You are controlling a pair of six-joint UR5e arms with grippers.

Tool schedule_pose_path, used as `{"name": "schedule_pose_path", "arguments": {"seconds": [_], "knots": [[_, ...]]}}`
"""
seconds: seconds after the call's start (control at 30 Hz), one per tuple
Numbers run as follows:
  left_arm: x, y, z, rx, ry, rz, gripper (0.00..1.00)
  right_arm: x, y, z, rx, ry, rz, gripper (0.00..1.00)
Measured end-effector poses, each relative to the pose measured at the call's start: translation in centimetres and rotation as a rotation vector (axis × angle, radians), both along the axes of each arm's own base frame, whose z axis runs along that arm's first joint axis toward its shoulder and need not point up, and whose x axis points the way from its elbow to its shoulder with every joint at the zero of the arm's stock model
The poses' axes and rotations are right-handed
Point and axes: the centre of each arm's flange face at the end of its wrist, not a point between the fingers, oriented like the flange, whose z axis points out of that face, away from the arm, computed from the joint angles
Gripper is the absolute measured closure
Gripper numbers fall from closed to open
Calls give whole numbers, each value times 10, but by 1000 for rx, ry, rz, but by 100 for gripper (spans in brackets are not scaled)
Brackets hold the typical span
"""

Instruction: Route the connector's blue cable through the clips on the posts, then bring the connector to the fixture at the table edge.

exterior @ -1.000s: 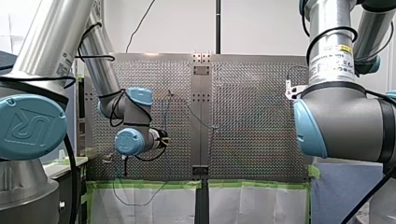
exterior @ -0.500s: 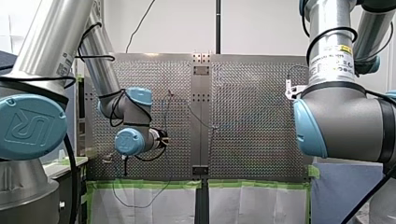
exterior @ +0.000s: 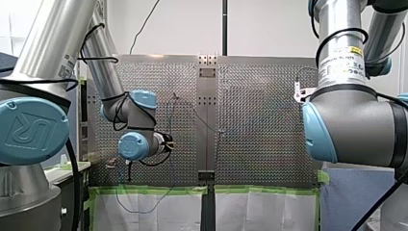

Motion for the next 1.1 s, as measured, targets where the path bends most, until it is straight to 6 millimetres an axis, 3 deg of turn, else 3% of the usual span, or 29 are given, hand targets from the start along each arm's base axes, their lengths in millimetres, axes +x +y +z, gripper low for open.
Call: {"name": "schedule_pose_path", "arguments": {"seconds": [1.1], "knots": [[0, 0, 0, 1, 0, 0, 0, 4, -4, -2, -24, 3, 16, 100]]}}
